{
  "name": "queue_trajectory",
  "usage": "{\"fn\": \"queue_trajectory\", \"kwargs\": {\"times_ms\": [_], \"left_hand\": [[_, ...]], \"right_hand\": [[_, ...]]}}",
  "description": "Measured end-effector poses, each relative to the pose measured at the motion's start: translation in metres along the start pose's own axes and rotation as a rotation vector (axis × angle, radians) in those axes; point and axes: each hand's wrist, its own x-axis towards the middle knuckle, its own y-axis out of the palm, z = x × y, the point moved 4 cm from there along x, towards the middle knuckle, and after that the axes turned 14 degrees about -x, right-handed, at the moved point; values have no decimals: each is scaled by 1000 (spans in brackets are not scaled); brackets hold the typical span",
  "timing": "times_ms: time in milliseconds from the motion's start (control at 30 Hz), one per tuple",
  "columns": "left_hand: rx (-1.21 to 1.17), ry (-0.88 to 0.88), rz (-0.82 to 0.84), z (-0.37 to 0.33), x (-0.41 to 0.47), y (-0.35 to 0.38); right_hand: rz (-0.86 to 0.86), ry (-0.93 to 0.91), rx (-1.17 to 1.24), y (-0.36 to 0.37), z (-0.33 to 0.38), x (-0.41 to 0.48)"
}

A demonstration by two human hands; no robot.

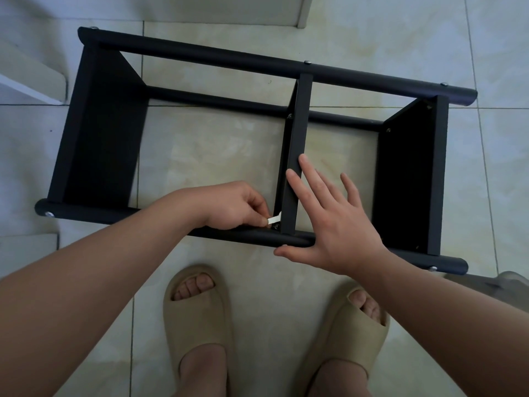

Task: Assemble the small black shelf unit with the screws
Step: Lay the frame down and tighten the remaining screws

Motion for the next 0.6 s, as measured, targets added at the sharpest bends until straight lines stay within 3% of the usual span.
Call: {"fn": "queue_trajectory", "kwargs": {"times_ms": [300,500,600], "left_hand": [[90,149,-129,-11,1,-7],[-531,-30,-31,-10,8,7],[-648,-64,-24,-6,10,8]], "right_hand": [[-8,-10,7,0,0,0],[-24,-15,9,0,0,0],[-31,-12,15,0,0,0]]}}
